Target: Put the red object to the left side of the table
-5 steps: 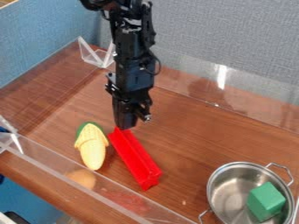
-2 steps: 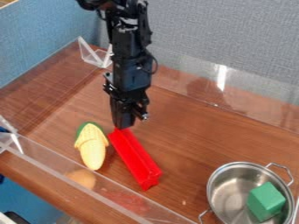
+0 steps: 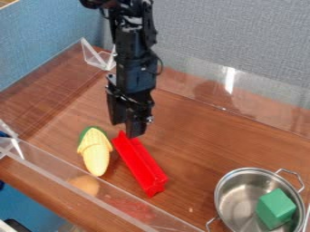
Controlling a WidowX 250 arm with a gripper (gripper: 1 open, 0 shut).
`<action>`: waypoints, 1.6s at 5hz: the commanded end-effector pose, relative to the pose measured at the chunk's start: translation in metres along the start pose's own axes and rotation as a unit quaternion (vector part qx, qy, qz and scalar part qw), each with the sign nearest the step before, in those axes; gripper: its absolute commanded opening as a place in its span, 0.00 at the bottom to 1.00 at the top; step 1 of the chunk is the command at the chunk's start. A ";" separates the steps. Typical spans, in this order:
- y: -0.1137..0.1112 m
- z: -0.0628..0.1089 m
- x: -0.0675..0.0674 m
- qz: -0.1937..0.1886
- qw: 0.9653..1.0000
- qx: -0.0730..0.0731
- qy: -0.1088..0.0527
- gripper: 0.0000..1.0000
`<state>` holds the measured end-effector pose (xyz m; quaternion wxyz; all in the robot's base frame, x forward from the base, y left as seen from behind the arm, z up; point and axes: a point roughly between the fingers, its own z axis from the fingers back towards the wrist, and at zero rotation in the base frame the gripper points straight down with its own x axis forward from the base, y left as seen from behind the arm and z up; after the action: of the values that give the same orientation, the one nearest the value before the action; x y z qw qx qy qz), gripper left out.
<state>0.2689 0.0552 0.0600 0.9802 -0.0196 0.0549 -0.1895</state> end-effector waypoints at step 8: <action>-0.011 0.046 0.049 -0.045 0.997 0.034 -0.049 1.00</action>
<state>0.3057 0.0270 0.0854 0.9728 -0.0075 0.0298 -0.2296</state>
